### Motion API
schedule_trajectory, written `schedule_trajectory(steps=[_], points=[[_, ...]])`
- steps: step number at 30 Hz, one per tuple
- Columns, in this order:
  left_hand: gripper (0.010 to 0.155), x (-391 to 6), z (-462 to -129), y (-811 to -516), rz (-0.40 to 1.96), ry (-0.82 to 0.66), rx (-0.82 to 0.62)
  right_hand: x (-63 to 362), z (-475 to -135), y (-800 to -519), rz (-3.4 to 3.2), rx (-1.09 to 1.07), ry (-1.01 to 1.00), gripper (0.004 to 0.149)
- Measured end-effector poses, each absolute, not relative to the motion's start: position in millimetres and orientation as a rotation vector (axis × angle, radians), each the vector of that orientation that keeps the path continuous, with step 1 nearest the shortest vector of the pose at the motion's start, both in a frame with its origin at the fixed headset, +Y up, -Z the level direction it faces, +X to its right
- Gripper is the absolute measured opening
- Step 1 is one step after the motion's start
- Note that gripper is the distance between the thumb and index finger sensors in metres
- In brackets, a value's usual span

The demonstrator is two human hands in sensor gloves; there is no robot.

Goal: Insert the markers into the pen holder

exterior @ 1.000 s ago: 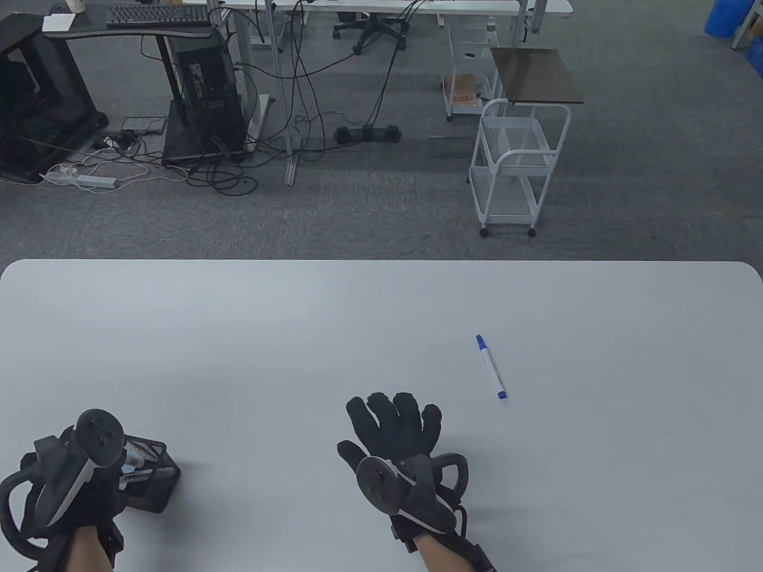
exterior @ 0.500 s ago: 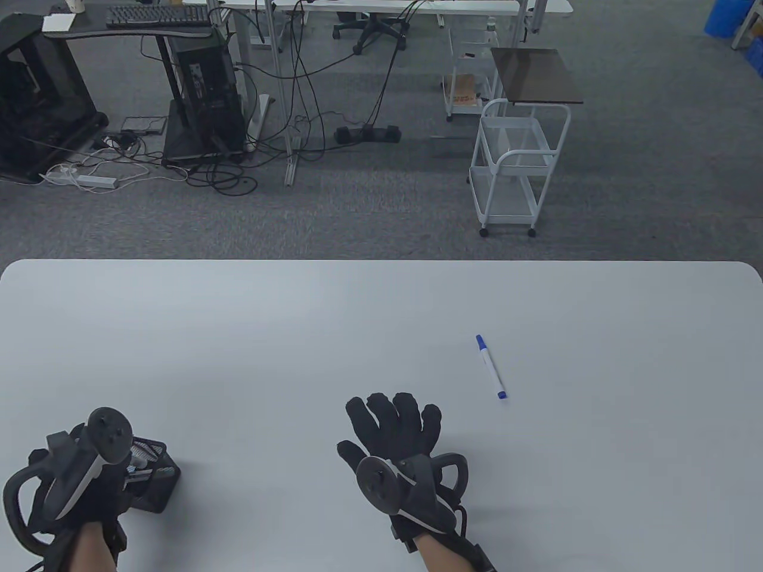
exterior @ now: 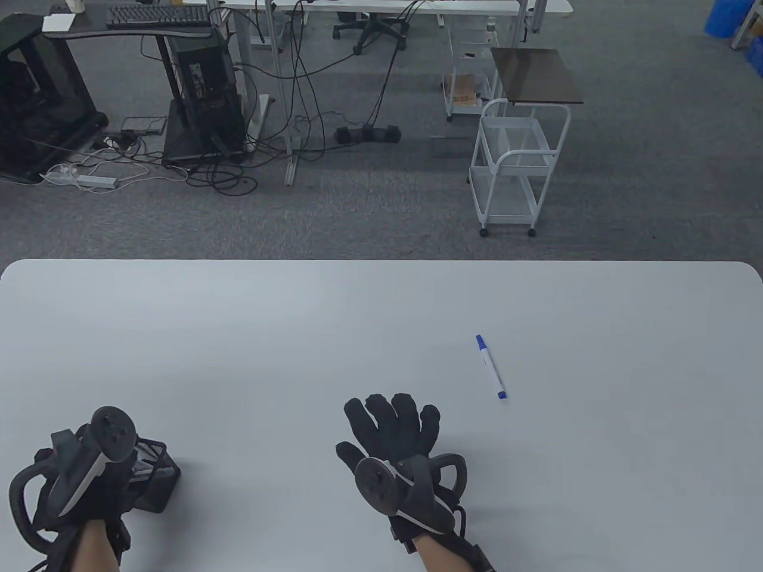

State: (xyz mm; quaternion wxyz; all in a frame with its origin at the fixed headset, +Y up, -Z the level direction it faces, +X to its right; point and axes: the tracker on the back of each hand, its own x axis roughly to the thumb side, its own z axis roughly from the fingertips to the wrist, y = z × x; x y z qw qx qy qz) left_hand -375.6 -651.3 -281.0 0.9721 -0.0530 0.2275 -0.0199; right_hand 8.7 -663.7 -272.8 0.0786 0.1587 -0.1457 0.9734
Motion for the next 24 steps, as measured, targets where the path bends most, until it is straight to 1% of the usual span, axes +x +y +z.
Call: schedule_trajectory(steps=[2,7,11,15,20,22,24], points=[[0.038,-376.0,-280.3,-650.6,-0.034,0.461,-0.099,8.5,-272.8,-663.8,2.915,0.475,-0.436,0.065],[0.042,-373.6,-278.1,-646.1,-0.029,0.457,-0.069,8.5,-273.0,-664.2,2.916,0.473,-0.433,0.065],[0.046,-361.5,-277.0,-641.0,-0.038,0.421,-0.043,8.6,-273.2,-664.4,2.916,0.473,-0.429,0.065],[0.048,-333.3,-275.3,-634.0,-0.056,0.306,-0.015,8.5,-273.3,-664.2,2.917,0.473,-0.432,0.065],[0.05,-286.7,-269.5,-629.0,-0.073,0.123,0.052,9.4,-273.5,-663.9,2.914,0.468,-0.436,0.065],[0.05,-270.8,-266.8,-630.2,-0.062,0.051,0.081,9.5,-273.7,-663.9,2.912,0.467,-0.437,0.065],[0.054,-256.6,-265.5,-634.1,-0.04,-0.011,0.089,9.5,-273.8,-664.2,2.913,0.467,-0.438,0.065]])
